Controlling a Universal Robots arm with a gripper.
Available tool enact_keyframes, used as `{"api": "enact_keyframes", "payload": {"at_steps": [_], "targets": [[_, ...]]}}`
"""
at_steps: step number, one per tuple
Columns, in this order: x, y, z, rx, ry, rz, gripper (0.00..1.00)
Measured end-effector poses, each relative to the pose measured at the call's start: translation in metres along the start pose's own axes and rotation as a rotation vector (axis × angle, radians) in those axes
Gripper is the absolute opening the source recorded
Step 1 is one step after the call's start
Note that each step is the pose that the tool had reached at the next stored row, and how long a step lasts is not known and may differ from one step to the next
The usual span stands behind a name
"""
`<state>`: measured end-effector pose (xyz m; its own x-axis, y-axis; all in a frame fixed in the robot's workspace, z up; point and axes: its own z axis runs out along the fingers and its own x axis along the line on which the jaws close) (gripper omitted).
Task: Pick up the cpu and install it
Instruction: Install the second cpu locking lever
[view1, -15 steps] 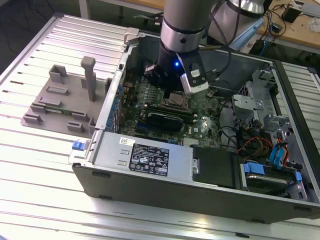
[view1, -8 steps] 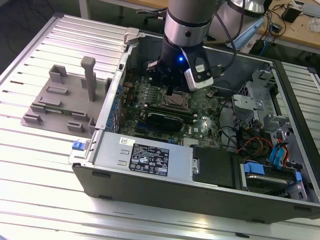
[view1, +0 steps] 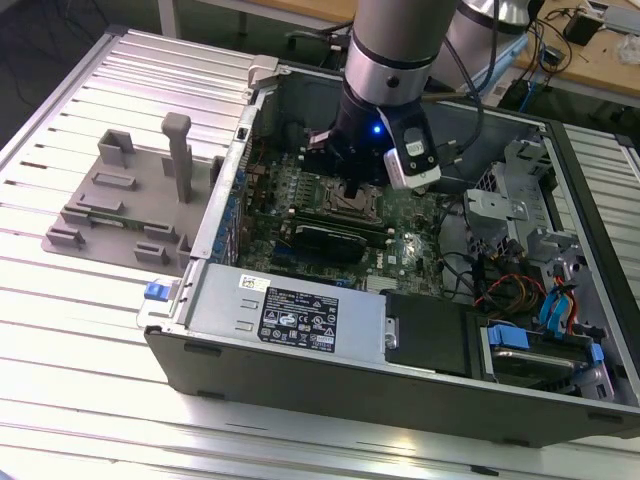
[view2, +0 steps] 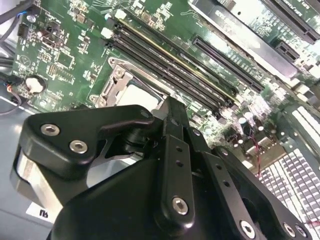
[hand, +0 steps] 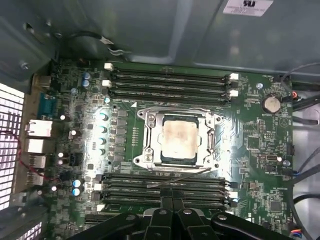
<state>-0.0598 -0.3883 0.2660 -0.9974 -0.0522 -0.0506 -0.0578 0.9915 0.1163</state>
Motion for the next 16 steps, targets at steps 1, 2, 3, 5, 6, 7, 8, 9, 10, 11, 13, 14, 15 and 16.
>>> {"api": "enact_keyframes", "payload": {"at_steps": [1, 2, 3, 5, 6, 7, 8, 9, 10, 11, 13, 14, 15, 16], "targets": [[0.0001, -0.0002, 0.0019, 0.0, -0.0001, 0.001, 0.11], [0.0002, -0.0003, 0.004, 0.0, -0.0003, 0.002, 0.11], [0.0003, -0.0003, 0.0059, 0.0002, -0.0004, 0.003, 0.11], [0.0007, -0.0002, 0.01, 0.0002, -0.0008, 0.006, 0.11], [0.0007, -0.0002, 0.0101, 0.0005, -0.0007, 0.007, 0.11], [0.0007, -0.0002, 0.0101, 0.0005, -0.0007, 0.007, 0.11], [0.0007, -0.0002, 0.0101, 0.0005, -0.0008, 0.007, 0.11], [0.0007, -0.0002, 0.0105, 0.0001, 0.0012, 0.008, 0.11], [0.0008, -0.0002, 0.0109, -0.0011, 0.0104, 0.009, 0.11], [0.0008, -0.0002, 0.011, -0.002, 0.02, 0.01, 0.11], [0.0008, -0.0003, 0.0109, -0.0019, 0.0244, 0.011, 0.11], [0.0008, -0.0003, 0.011, -0.0022, 0.0251, 0.011, 0.11], [0.0008, -0.0003, 0.0111, -0.0023, 0.0255, 0.011, 0.11], [0.0008, -0.0003, 0.0119, -0.0027, 0.0253, 0.011, 0.11]]}}
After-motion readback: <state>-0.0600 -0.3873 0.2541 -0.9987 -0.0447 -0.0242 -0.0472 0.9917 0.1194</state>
